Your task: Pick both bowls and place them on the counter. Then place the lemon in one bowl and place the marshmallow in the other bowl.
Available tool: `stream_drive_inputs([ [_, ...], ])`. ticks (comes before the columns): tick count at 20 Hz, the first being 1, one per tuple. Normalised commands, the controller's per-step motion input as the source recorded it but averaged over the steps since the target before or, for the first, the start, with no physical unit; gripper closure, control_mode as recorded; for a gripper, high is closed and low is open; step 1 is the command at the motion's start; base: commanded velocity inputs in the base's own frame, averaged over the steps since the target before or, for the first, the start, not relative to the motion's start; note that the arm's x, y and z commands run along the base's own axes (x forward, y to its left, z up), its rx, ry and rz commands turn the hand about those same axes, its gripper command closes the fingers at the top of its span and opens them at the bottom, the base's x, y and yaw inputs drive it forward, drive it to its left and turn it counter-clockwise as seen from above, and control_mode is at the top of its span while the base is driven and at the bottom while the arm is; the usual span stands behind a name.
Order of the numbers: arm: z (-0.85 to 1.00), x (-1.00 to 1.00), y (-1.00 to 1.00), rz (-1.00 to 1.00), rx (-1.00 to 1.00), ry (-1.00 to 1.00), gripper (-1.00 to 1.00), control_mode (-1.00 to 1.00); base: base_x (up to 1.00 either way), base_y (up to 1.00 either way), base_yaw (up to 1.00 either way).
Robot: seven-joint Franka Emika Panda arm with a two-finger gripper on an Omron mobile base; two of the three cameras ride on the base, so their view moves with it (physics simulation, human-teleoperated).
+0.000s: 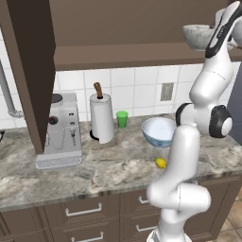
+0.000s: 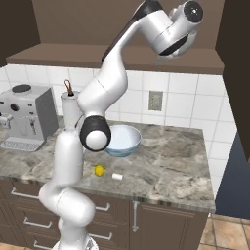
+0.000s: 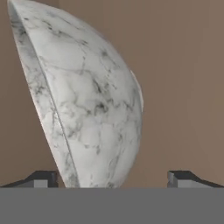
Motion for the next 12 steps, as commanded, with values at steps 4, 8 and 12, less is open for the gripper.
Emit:
stream_drive_inputs([
  [4, 0.29, 0.41, -0.22, 0.06, 0.0, 0.14, -1.0, -1.0, 0.0, 0.0, 0.0],
  [8, 0.25, 0.33, -0.16, 0.06, 0.0, 0.12, -1.0, -1.0, 0.0, 0.0, 0.0],
  [12, 0.03, 0.04, -0.12, 0.1, 0.0, 0.16, 1.0, -1.0, 0.0, 0.0, 0.0],
])
